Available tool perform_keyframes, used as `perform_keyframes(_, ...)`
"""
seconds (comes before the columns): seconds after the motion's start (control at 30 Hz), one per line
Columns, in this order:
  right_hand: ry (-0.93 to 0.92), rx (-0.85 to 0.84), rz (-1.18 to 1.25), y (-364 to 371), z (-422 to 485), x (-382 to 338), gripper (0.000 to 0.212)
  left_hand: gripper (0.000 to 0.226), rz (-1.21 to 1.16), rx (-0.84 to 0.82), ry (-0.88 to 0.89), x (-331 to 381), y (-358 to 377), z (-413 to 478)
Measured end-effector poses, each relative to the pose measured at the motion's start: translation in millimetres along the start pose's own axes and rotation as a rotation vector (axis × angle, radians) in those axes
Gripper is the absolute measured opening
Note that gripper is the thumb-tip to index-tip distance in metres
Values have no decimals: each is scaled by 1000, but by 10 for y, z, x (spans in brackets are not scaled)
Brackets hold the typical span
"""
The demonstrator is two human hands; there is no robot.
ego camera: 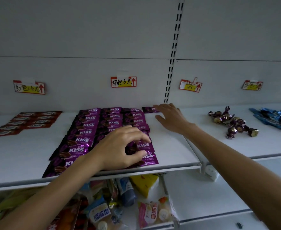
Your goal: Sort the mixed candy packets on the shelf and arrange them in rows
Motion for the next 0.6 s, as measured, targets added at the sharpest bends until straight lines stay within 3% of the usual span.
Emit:
perform_keyframes(0.27, -10, 115, 51, -330, -706, 178, 47, 27, 8, -1, 24, 199, 32, 298)
perform_keyframes(0.6, 93, 218, 82, -745, -1221, 1142, 53, 31, -59, -104, 1, 676, 672, 1187)
Point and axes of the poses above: each hand's wrist, its own z-axis towards the middle knuckle, its own y-axis out of the palm, x = y × z, the point moved 4 cm from there along z, towards the middle knuckle, and after that the axes turned 5 degrees about z, right-handed, at the moved point
